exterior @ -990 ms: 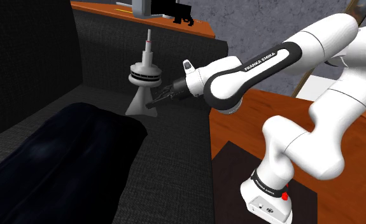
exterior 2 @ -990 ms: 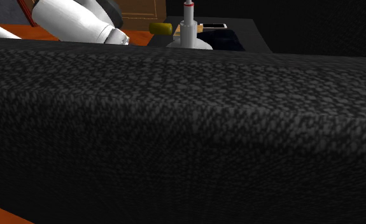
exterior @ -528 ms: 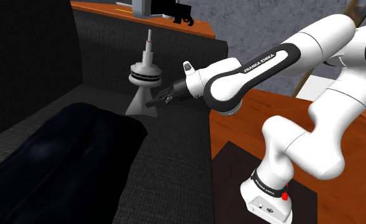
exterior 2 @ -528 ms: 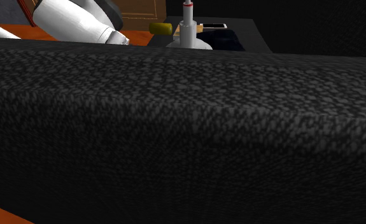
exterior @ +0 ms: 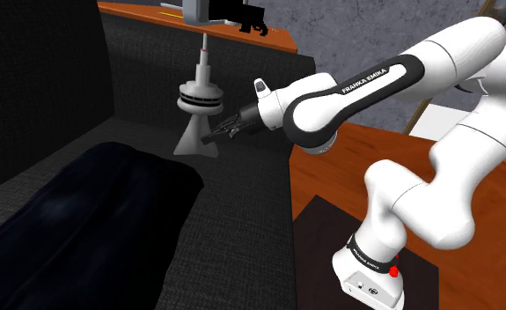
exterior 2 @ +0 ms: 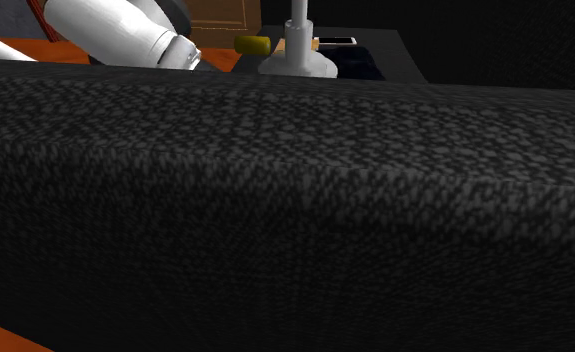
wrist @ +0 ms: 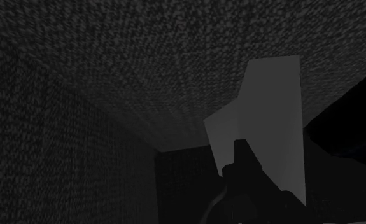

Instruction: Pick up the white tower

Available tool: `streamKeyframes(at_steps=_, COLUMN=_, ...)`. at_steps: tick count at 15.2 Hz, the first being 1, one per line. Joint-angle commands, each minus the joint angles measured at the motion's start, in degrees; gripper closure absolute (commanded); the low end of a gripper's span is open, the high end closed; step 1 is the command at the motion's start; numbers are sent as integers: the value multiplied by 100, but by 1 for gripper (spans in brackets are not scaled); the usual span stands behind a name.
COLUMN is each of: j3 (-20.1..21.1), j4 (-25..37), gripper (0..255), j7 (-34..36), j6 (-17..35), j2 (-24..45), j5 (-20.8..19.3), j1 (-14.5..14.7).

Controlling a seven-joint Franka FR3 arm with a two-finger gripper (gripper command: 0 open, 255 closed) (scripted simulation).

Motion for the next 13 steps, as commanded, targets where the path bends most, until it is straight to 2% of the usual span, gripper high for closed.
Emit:
streamKeyframes(at_steps=1, j3=404, j4=72, gripper=255, j7=33, j6=-215, j2=-32, j5=58, j1=-411)
streamKeyframes(at_steps=5, j3=1135, j4=211, gripper=255, j7=210, j6=-673, j2=-146, j5=25, j1=-1212)
streamKeyframes(at_steps=8, j3=1548, j4=322, gripper=255, j7=393, j6=-997, j2=-250, j5=-84, j1=-1696)
streamKeyframes(at_steps=11, j3=1863, j4=443, gripper=255, j7=580, j6=-1303, j2=-358, j5=-217, j1=-2084)
streamKeyframes(at_steps=13, j3=1874, j4=449, gripper=255, j7=593, j6=-1317, j2=-363, j5=-229, j1=-2099)
